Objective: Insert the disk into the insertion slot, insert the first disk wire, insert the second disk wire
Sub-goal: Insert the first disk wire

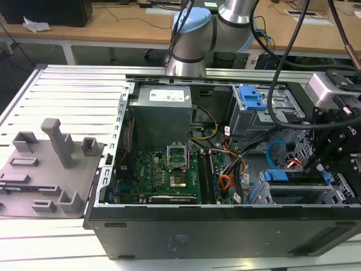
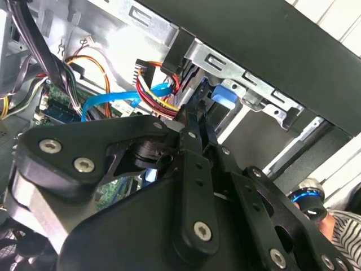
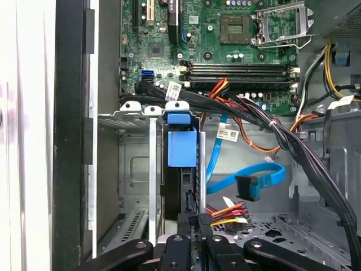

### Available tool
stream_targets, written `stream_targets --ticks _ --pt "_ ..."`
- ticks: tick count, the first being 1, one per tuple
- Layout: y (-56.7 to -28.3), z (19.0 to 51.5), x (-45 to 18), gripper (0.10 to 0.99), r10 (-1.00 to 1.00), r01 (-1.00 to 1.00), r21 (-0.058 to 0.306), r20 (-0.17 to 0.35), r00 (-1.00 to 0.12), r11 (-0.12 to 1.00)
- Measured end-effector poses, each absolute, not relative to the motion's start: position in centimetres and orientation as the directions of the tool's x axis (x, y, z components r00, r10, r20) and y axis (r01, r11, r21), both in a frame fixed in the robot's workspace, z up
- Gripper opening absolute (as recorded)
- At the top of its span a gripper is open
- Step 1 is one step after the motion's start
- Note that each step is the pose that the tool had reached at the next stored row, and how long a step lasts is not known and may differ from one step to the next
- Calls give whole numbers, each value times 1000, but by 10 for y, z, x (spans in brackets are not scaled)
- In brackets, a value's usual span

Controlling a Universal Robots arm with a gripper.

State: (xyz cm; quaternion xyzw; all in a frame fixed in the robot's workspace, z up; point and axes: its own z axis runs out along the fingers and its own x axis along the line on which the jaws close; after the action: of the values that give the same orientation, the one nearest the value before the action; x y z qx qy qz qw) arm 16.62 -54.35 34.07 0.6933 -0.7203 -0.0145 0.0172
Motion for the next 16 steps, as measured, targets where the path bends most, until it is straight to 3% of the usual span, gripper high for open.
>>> stream_targets --ticks 8,9,10,16 --pt "-544 336 166 180 -999 -998 45 4 -38 38" --pt "-544 336 166 247 -999 -998 45 4 -38 38" --pt "-544 336 166 247 -999 -998 45 4 -38 38" --pt "-542 357 166 247 -999 -998 45 4 -38 38"
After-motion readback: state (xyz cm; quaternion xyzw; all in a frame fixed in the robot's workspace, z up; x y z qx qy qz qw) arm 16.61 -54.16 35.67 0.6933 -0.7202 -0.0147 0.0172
